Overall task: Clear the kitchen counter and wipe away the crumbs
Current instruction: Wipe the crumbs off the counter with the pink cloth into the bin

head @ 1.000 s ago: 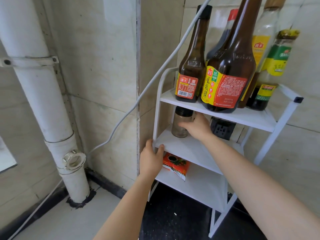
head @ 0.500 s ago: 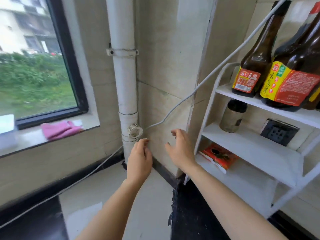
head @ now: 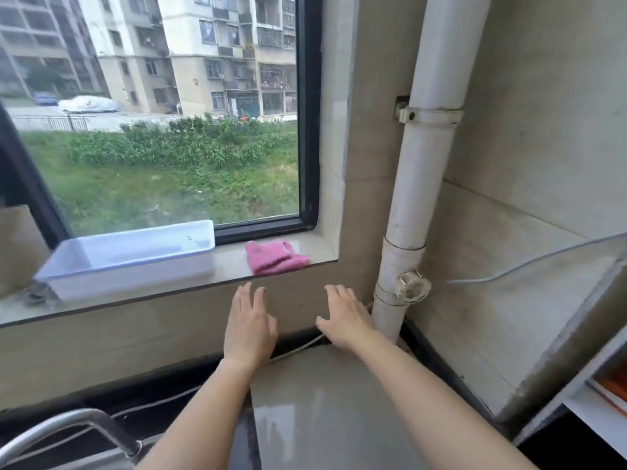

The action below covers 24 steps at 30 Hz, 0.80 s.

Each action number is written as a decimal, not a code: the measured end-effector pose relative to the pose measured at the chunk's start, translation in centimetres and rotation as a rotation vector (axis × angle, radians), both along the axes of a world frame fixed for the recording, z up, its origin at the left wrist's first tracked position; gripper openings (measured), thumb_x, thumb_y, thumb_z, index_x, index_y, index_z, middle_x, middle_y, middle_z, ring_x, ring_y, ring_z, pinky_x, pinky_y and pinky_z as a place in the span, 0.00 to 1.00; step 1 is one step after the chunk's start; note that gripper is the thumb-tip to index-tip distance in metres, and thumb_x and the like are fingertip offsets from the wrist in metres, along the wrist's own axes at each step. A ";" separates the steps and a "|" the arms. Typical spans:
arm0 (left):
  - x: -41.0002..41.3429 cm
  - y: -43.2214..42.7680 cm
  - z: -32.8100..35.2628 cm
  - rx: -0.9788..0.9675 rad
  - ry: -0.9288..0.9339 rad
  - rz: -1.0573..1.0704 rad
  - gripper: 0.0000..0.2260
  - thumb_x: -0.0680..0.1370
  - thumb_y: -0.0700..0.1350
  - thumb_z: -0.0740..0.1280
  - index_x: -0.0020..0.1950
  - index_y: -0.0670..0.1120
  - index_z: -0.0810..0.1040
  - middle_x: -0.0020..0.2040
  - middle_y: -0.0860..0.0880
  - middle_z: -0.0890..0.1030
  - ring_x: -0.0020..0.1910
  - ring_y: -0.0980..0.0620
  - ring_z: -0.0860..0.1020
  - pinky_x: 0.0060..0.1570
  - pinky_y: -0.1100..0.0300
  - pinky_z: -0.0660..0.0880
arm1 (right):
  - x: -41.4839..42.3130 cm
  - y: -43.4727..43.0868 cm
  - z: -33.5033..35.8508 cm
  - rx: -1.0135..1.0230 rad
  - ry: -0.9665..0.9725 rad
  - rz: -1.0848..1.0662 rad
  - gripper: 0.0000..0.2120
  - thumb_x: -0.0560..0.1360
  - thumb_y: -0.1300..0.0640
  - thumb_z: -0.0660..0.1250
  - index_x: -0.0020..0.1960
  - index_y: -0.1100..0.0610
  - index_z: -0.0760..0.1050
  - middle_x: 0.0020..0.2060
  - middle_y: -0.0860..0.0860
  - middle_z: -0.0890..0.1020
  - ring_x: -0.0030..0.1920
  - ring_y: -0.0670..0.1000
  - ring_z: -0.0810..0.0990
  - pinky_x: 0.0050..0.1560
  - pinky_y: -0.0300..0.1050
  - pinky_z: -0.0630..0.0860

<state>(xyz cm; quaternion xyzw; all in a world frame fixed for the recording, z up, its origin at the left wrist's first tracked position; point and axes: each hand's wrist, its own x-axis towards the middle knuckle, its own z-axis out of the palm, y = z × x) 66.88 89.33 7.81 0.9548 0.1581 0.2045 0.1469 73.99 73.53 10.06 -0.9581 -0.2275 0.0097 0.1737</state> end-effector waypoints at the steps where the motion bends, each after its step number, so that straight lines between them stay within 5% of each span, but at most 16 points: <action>1: 0.7 1.3 0.4 0.052 0.000 0.004 0.24 0.72 0.37 0.62 0.68 0.35 0.66 0.70 0.33 0.64 0.71 0.38 0.61 0.72 0.50 0.55 | 0.8 1.5 0.4 -0.014 -0.033 0.029 0.28 0.75 0.51 0.62 0.71 0.57 0.59 0.67 0.53 0.67 0.67 0.55 0.64 0.63 0.50 0.65; 9: 3.9 5.8 -0.2 0.142 0.015 0.046 0.24 0.72 0.41 0.55 0.66 0.35 0.71 0.65 0.34 0.72 0.67 0.36 0.69 0.68 0.41 0.62 | 5.5 8.9 2.3 -0.090 -0.331 0.164 0.35 0.75 0.59 0.62 0.77 0.55 0.50 0.76 0.52 0.52 0.75 0.53 0.51 0.71 0.51 0.54; 12: 4.0 5.8 -1.2 0.184 -0.056 0.018 0.24 0.72 0.44 0.52 0.62 0.35 0.75 0.60 0.34 0.76 0.62 0.36 0.74 0.63 0.38 0.67 | 6.7 10.4 1.9 -0.161 -0.255 0.211 0.32 0.76 0.56 0.61 0.76 0.52 0.52 0.77 0.51 0.51 0.76 0.52 0.47 0.71 0.53 0.52; 17: 5.0 6.7 -2.3 0.172 -0.029 0.045 0.23 0.74 0.41 0.66 0.67 0.37 0.70 0.66 0.35 0.72 0.67 0.36 0.69 0.68 0.41 0.60 | 7.5 11.0 0.9 -0.039 -0.080 0.210 0.26 0.78 0.56 0.59 0.74 0.48 0.61 0.75 0.48 0.60 0.75 0.48 0.57 0.68 0.49 0.54; 20: 5.3 6.6 -1.7 0.144 0.127 0.079 0.27 0.79 0.48 0.59 0.76 0.42 0.55 0.75 0.40 0.57 0.75 0.42 0.53 0.72 0.48 0.43 | 7.3 10.5 1.8 -0.143 -0.098 0.220 0.23 0.80 0.58 0.55 0.74 0.47 0.62 0.75 0.47 0.61 0.73 0.49 0.61 0.67 0.51 0.59; 24: 4.8 5.7 1.1 0.161 0.306 0.125 0.25 0.81 0.51 0.51 0.76 0.43 0.53 0.75 0.39 0.56 0.75 0.42 0.52 0.73 0.46 0.44 | 5.1 7.3 3.1 0.006 -0.037 0.141 0.20 0.80 0.59 0.53 0.68 0.46 0.70 0.68 0.51 0.73 0.67 0.55 0.70 0.64 0.53 0.65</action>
